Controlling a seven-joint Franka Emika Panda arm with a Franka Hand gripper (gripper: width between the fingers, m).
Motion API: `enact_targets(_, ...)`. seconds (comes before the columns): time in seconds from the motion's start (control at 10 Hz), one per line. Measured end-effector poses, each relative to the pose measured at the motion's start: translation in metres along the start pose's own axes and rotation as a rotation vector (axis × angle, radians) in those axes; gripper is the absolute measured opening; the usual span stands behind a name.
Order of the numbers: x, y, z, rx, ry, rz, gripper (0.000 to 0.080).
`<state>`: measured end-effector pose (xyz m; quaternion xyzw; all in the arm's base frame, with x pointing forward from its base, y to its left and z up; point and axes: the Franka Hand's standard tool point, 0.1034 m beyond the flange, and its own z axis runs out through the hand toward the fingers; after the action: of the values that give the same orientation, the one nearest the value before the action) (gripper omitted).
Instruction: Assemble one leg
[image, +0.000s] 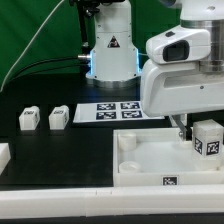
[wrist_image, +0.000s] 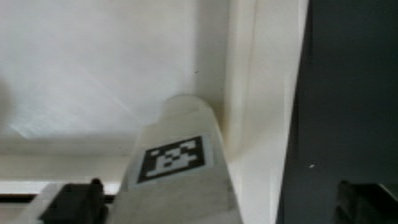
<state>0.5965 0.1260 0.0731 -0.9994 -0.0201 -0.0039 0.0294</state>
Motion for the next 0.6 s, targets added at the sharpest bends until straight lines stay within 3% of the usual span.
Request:
enact_targets(0.1,0.0008,0.0005,-0.0005,0.000,0.002,0.001,0.0549)
enact_targets(0.2,0.0004,0.0005,0.0000,0.000,0.001,0.001,0.0549)
enact_targets(0.3,0.0003,0.0015,0.0004,-0.001,0.000,0.002,0.0362)
enact_targets(0.4,0.0003,0.0045,0.0010,-0.003,-0.001,0.006,0.0304)
enact_targets(0.6,0.0002,0.0054,0.0014,-0.003,-0.001,0.024,0.0301)
